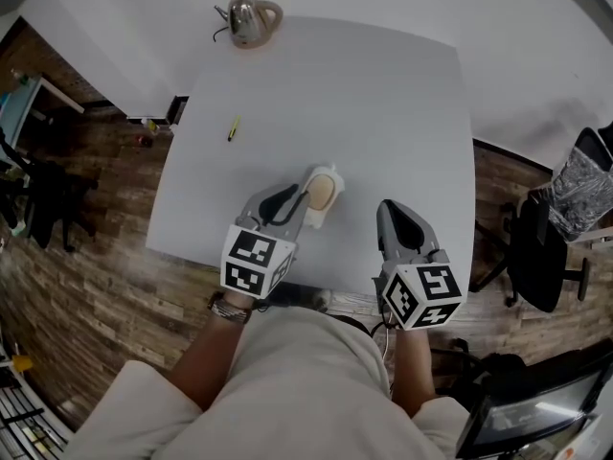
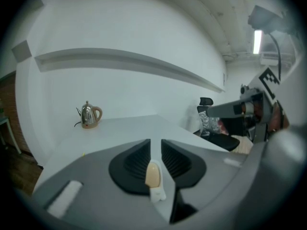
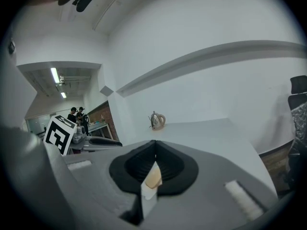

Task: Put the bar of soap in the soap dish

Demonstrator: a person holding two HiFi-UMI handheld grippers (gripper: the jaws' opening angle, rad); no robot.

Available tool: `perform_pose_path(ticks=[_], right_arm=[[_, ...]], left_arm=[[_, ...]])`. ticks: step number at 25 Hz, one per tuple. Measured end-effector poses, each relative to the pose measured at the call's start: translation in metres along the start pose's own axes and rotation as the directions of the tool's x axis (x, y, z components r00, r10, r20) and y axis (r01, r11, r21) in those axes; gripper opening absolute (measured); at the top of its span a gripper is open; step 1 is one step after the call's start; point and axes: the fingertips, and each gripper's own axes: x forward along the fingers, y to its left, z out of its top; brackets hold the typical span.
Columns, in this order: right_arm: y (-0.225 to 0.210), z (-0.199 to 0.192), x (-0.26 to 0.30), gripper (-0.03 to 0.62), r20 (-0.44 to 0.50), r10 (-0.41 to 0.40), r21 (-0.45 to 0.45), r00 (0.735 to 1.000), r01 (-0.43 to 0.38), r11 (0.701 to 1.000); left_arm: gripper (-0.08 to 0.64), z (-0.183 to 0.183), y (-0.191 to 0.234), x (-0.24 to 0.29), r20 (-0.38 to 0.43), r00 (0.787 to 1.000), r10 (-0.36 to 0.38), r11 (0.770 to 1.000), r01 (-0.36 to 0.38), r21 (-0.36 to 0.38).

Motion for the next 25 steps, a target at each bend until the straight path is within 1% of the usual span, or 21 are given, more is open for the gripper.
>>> perform_pose_path(ticks=[8, 16, 21, 25], right_arm=[[0.000, 0.009, -0.009, 0.002, 0.012, 0.014, -0.071, 1.000, -0.014, 0.997], [0.015, 0.022, -0.006, 0.002, 0.034, 0.050, -0.107, 0.998, -0.046, 0.993], [0.026, 0.028, -0.004, 0.002, 0.049, 0.046, -0.128, 0.998, -0.039, 0.991], [0.025, 0.034, -0.006, 0.002, 0.063, 0.015, -0.135, 0.998, -0.006, 0.991]], left_arm=[[0.064, 0.010, -0.001, -0.015, 0.033, 0.997, 0.067, 0.997, -0.068, 0.023], [0.048, 0.017, 0.011, -0.031, 0.062, 0.990, 0.123, 0.992, -0.125, 0.023], [0.042, 0.023, 0.020, -0.039, 0.096, 0.988, 0.120, 0.992, -0.122, 0.014], [0.041, 0.030, 0.023, -0.037, 0.117, 0.988, 0.100, 0.995, -0.102, 0.019]])
